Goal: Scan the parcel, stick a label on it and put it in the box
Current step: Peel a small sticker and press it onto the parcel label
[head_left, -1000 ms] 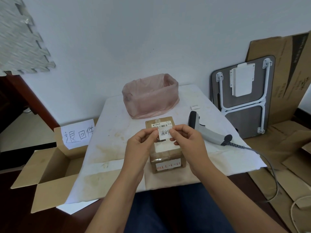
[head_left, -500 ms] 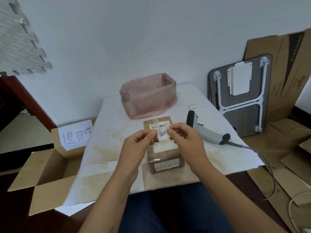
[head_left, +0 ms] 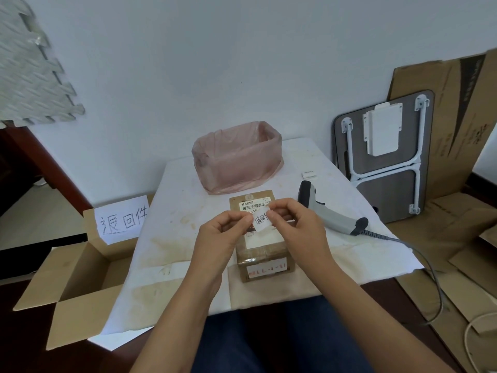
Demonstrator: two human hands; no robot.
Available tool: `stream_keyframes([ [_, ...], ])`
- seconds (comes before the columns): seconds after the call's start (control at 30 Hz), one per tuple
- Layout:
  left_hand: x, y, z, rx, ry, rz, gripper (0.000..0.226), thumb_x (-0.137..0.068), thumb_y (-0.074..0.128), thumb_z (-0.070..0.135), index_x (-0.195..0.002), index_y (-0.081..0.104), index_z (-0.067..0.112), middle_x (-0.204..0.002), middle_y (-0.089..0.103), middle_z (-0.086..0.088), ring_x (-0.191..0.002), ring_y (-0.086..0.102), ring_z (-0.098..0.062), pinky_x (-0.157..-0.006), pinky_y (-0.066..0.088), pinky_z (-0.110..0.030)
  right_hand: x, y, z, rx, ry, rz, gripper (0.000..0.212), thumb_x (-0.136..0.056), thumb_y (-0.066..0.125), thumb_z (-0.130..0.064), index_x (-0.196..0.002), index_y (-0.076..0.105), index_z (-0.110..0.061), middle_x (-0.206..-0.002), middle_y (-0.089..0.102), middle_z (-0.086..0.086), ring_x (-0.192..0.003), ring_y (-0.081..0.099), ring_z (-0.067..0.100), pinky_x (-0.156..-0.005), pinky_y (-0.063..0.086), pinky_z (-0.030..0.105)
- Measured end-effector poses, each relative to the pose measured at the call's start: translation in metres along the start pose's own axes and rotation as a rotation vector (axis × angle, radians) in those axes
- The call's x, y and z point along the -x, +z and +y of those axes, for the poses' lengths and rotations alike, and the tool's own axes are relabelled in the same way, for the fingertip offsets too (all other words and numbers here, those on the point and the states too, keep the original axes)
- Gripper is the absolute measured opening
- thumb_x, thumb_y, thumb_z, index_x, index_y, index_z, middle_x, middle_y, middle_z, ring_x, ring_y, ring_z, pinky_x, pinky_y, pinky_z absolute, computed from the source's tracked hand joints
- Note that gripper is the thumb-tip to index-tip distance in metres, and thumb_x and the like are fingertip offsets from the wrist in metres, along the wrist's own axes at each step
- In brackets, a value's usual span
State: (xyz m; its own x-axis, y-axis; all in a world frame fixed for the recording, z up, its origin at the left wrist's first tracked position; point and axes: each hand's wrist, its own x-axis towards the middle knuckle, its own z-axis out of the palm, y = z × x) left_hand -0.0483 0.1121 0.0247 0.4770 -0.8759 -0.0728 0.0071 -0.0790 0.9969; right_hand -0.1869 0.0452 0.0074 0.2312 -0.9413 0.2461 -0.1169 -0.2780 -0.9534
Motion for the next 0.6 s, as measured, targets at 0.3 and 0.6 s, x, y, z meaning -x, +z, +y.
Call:
stream_keyframes([
  [0.3,-0.004,0.001,-0.001,0.053,0.028,0.097,0.007,-0.088,0.073,0.018,-0.092,0.077,0.013,-0.080,0.078,0.007,-0.075,0.069,0.002,-0.067,0.051,-0.010,-0.002,0.003,-0.004,0.283,-0.241,0.084,0.013,-0.086,0.066,-0.017,-0.098,0.061,-0.021,-0.103,0.058,-0.007,-0.090,0.055,0.004,-0.073,0.042,0.009],
  [0.6,-0.002,0.008,0.000,-0.012,0.083,0.057,0.006,-0.088,0.074,0.016,-0.092,0.077,0.013,-0.088,0.079,0.002,-0.082,0.072,0.000,-0.069,0.050,-0.006,0.002,0.012,-0.002,0.029,-0.037,-0.078,0.007,-0.088,0.066,-0.022,-0.090,0.072,-0.018,-0.083,0.073,-0.008,-0.082,0.068,0.010,-0.077,0.058,0.033],
])
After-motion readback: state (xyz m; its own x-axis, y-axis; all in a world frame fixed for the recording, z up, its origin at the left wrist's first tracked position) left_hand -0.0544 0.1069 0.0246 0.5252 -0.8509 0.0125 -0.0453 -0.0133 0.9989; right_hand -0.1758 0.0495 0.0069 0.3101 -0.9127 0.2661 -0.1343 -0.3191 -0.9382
